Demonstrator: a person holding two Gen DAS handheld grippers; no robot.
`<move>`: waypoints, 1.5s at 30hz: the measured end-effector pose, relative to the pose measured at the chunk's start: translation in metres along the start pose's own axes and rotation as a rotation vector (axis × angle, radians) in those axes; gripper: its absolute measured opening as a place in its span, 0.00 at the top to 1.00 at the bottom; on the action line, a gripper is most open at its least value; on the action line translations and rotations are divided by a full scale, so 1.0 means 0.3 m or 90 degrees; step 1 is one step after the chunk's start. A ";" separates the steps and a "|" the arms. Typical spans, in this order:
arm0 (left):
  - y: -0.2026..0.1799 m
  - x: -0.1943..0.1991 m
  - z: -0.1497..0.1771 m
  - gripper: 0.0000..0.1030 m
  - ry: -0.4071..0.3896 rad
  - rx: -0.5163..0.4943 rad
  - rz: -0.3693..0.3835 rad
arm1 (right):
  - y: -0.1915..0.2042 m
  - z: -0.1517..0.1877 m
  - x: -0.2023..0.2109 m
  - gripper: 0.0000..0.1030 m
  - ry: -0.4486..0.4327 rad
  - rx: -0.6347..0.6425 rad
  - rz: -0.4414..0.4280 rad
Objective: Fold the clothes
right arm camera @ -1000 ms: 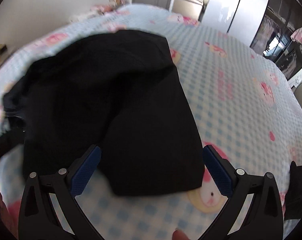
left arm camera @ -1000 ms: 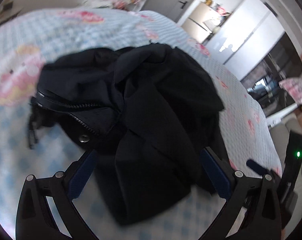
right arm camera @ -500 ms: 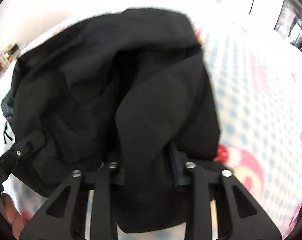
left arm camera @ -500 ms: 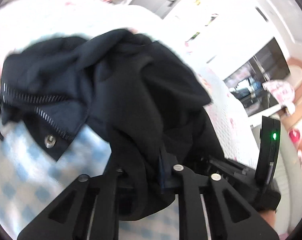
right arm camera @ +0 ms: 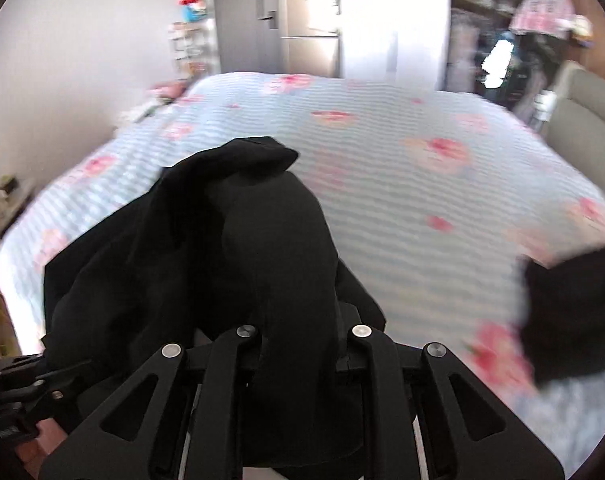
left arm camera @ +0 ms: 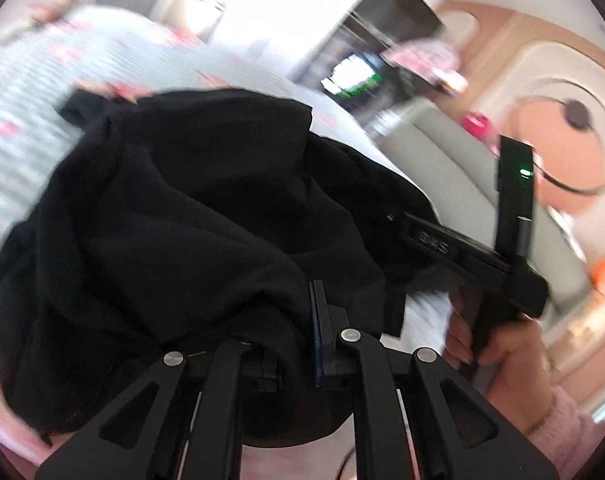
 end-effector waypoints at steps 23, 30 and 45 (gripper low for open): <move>0.215 -0.001 0.110 0.26 -0.015 0.114 -0.202 | 0.277 0.361 0.043 0.31 0.118 0.096 -0.174; 0.280 0.100 0.301 0.19 -0.010 0.121 -0.200 | 0.198 0.384 0.036 0.89 0.113 0.064 -0.118; 0.186 -0.109 0.192 0.70 -0.031 0.124 -0.006 | 0.046 0.317 0.337 0.93 -0.015 0.030 0.021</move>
Point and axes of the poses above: each gripper's, at about its wrist camera, not at the fingertips, and x roughly against the way its jaws point, y to its left, z to its underside, the point moved 1 cm from there along -x, roughly the way its jaws point, and after that the axes turned 7 degrees about -y, right-handed, at the moved point
